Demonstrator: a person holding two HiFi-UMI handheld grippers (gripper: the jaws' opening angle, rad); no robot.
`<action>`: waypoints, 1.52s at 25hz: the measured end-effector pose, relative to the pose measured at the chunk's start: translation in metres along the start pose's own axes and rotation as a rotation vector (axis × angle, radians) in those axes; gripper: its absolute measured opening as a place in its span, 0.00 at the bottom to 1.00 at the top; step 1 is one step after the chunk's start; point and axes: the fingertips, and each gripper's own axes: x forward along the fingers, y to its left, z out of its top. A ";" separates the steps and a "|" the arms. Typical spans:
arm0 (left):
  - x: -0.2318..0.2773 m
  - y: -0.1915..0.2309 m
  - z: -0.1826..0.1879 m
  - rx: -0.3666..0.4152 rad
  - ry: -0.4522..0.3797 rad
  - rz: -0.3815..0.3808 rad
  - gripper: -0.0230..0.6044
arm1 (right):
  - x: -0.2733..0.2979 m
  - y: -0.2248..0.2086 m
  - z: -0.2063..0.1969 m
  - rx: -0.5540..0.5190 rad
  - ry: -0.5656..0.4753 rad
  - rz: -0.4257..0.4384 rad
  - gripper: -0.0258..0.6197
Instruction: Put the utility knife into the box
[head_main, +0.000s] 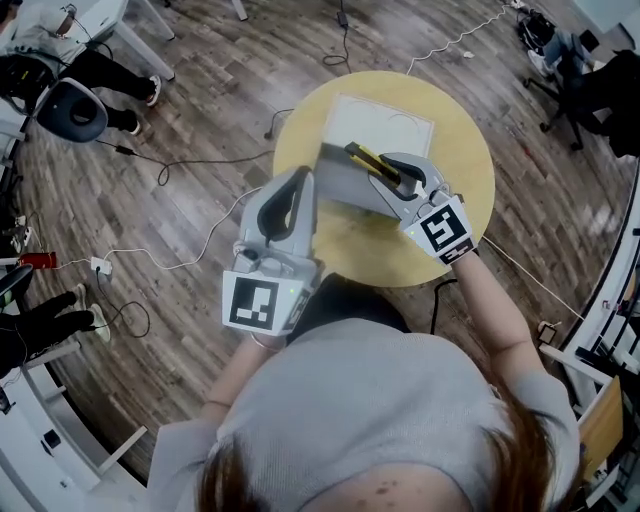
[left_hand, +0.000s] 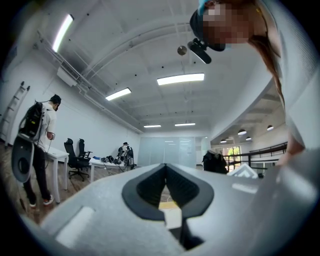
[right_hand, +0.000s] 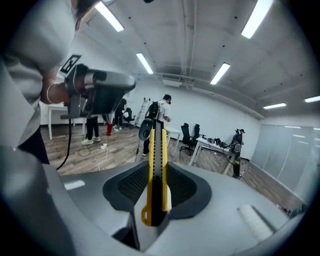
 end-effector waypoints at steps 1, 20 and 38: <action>0.000 0.000 0.000 0.000 0.001 0.001 0.03 | 0.006 0.004 -0.008 -0.028 0.033 0.020 0.22; -0.005 -0.006 -0.009 -0.009 0.032 0.013 0.03 | 0.068 0.044 -0.135 -0.119 0.491 0.223 0.22; -0.010 -0.007 -0.012 0.007 0.049 0.015 0.03 | 0.082 0.049 -0.177 -0.123 0.697 0.267 0.22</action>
